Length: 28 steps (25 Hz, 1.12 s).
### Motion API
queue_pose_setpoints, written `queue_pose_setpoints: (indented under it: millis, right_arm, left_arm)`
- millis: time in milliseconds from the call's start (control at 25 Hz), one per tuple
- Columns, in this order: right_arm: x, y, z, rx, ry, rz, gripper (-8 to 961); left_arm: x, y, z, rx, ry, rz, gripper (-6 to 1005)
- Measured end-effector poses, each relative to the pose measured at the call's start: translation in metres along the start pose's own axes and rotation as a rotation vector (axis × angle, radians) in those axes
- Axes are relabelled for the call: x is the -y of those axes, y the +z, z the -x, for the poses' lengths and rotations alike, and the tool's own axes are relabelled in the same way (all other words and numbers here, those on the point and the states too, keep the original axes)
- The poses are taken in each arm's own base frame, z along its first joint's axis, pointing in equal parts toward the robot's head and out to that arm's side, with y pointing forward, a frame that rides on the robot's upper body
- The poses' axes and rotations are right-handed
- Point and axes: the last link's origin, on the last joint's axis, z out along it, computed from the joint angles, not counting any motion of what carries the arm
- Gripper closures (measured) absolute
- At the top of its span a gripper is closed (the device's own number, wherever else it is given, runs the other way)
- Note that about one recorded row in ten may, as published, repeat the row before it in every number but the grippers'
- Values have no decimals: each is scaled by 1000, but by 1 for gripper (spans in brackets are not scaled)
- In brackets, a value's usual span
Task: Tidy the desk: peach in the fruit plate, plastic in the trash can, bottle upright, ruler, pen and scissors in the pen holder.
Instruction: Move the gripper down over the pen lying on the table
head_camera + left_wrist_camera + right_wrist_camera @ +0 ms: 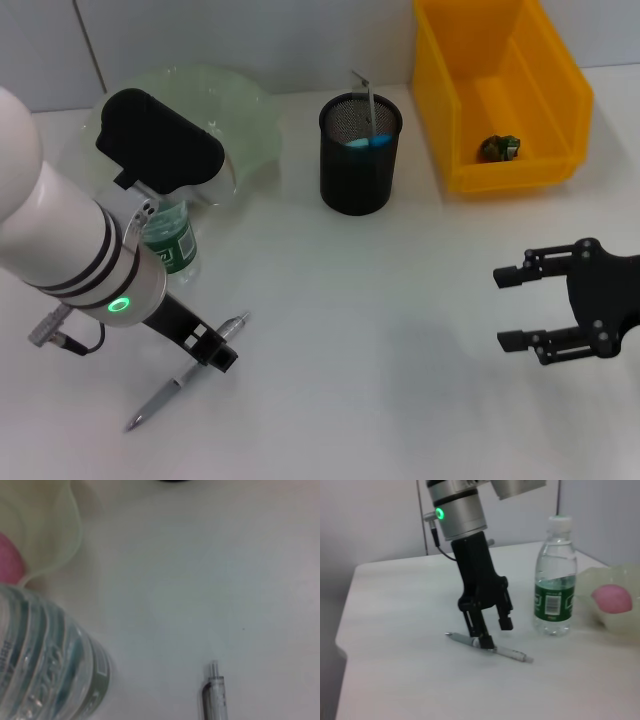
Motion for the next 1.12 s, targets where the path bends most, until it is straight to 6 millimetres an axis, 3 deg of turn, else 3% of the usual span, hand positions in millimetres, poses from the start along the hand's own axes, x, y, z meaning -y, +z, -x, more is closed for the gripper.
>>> queue_pose_setpoints:
  millis: [280, 760, 1120]
  right_arm:
    - [0, 0, 0, 14, -9, -13, 243]
    - [9, -11, 4, 44, 42, -61, 244]
    - [10, -9, 6, 48, 38, -62, 243]
  left_arm:
    - [-4, -7, -1, -13, 14, 1, 343]
    - [-3, -8, 5, 30, 5, 14, 344]
    - [-2, -4, 7, 47, -1, 17, 345]
